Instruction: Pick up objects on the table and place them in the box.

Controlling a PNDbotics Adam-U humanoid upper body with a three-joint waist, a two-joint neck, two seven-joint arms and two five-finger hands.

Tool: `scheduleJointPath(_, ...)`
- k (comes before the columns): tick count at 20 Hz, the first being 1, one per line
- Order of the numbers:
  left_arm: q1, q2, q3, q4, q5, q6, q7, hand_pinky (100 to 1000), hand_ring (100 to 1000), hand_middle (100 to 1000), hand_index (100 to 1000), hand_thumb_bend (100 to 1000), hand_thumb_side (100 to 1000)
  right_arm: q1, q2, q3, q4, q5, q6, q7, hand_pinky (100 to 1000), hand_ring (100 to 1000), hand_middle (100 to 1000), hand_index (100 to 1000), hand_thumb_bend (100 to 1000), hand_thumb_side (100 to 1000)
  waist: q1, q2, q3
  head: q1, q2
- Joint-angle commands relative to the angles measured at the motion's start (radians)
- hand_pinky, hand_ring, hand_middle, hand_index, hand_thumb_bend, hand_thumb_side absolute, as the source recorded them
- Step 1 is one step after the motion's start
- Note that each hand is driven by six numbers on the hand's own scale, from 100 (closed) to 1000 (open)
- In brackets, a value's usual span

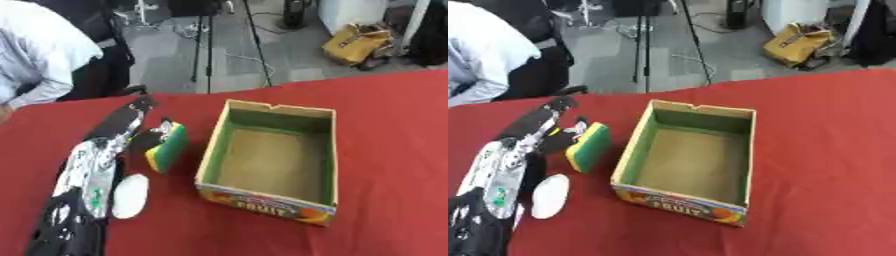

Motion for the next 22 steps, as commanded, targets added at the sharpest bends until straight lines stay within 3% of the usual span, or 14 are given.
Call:
scheduleJointPath(1, -0.02, 0.033, 0.007, -0.008, 0.016, -0.004, -0.023, 1000, 1000, 1000, 1000, 100, 1000, -0.003, -0.008, 0.0, -0.011, -0.009, -0.002, 0.006, 867, 743, 526, 579, 100, 1000, -0.01, -0.018, 0.002, 0.0, -0.007)
scheduleJointPath(7, -0.023, 0.057, 0.001, 0.015, 0.021, -0.047, -0.041, 1000, 1000, 1000, 1000, 100, 1000, -0.003, -0.004, 0.004, -0.011, -0.014, -0.002, 0.016, 867, 740, 522, 576, 100, 1000, -0.014, -0.015, 0.0, -0.001, -0.014)
scheduleJointPath(22, -0.032, 0.084, -0.005, 0.082, 0.021, -0.09, -0.053, 1000, 1000, 1000, 1000, 100, 1000, -0.003, 0.004, 0.005, -0.011, -0.024, -0.01, 0.039, 868, 740, 520, 575, 100, 1000, -0.021, -0.002, -0.024, 0.013, -0.039)
